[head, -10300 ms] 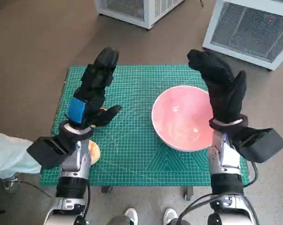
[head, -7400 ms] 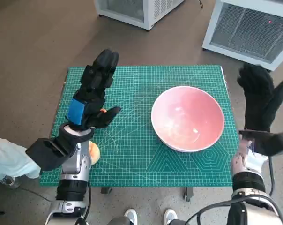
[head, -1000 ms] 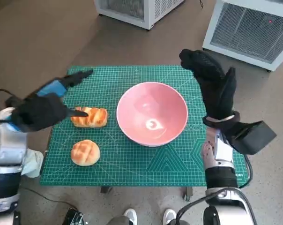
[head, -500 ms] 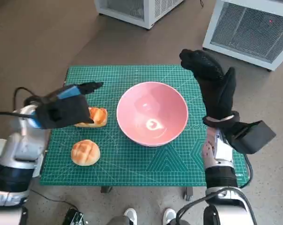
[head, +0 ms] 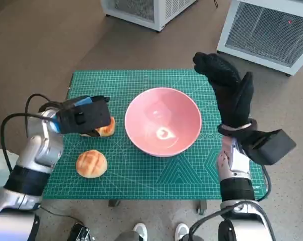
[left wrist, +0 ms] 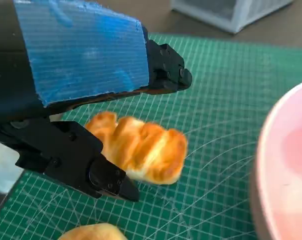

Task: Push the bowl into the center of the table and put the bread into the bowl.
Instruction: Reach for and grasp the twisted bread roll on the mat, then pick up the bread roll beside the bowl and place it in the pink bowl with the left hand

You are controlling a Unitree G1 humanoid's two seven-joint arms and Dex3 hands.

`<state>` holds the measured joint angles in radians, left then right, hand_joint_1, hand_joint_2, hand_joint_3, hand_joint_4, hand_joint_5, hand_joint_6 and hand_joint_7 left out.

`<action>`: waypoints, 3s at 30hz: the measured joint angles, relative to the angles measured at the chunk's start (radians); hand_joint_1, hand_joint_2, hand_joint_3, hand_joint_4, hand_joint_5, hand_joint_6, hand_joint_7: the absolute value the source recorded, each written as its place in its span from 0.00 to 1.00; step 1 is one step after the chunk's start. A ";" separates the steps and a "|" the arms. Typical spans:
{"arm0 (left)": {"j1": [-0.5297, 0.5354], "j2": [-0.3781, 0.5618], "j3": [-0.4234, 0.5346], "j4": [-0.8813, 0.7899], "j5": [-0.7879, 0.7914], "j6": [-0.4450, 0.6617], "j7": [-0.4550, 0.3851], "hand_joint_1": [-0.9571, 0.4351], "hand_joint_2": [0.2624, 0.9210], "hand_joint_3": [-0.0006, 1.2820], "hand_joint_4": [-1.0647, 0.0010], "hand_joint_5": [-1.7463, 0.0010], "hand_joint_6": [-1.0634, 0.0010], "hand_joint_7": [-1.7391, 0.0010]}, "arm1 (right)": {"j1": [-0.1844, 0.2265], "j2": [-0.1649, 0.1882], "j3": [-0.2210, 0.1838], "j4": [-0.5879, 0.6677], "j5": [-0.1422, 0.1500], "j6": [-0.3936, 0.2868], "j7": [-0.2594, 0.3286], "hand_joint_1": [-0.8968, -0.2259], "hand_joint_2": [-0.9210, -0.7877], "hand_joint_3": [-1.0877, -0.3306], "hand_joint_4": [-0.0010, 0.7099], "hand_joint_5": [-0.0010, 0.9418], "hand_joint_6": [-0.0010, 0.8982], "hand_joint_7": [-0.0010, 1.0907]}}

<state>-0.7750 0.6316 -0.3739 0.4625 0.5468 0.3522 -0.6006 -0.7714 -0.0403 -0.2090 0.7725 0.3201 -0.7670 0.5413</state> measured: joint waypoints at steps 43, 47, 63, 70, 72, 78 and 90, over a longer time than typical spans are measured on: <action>-0.074 -0.037 -0.029 0.267 0.070 -0.251 0.228 0.69 0.99 0.04 0.35 0.26 0.33 0.46 | 0.003 0.004 -0.005 -0.016 0.030 0.016 0.006 0.32 0.00 0.51 0.37 0.00 0.24 0.36; -0.058 -0.006 0.024 0.142 0.048 -0.233 0.210 0.69 0.99 0.03 0.34 0.26 0.31 0.47 | 0.004 0.004 -0.005 -0.017 0.031 0.017 0.010 0.32 0.00 0.51 0.37 0.00 0.24 0.36; -0.019 0.022 0.208 -0.327 -0.025 -0.151 0.196 0.69 0.96 0.02 0.24 0.43 0.34 0.34 | 0.004 0.004 -0.008 -0.017 0.038 0.025 0.029 0.32 0.00 0.51 0.37 0.00 0.23 0.37; -0.020 -0.014 0.197 -0.442 -0.021 -0.154 0.194 0.69 0.97 0.02 0.23 0.44 0.35 0.34 | 0.004 0.004 -0.010 -0.019 0.038 0.029 0.034 0.31 0.00 0.51 0.37 0.00 0.22 0.38; -0.023 -0.024 0.184 -0.455 -0.020 -0.158 0.184 0.69 0.97 0.02 0.24 0.43 0.36 0.34 | 0.005 0.004 -0.010 -0.020 0.038 0.030 0.035 0.31 0.00 0.51 0.37 0.00 0.22 0.38; -0.038 -0.059 0.134 -0.464 -0.010 -0.168 0.146 0.69 0.99 0.02 0.26 0.40 0.38 0.35 | 0.009 0.004 -0.013 -0.024 0.038 0.031 0.036 0.31 0.00 0.52 0.38 0.00 0.22 0.38; -0.101 -0.164 0.035 -0.360 0.005 -0.254 0.138 0.69 0.99 0.02 0.27 0.38 0.38 0.35 | 0.015 0.003 -0.023 -0.027 0.039 0.031 0.037 0.31 0.00 0.52 0.38 0.01 0.22 0.39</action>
<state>-0.8755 0.4672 -0.3385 0.1026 0.5518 0.0978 -0.4631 -0.7565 -0.0371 -0.2316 0.7457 0.3588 -0.7357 0.5780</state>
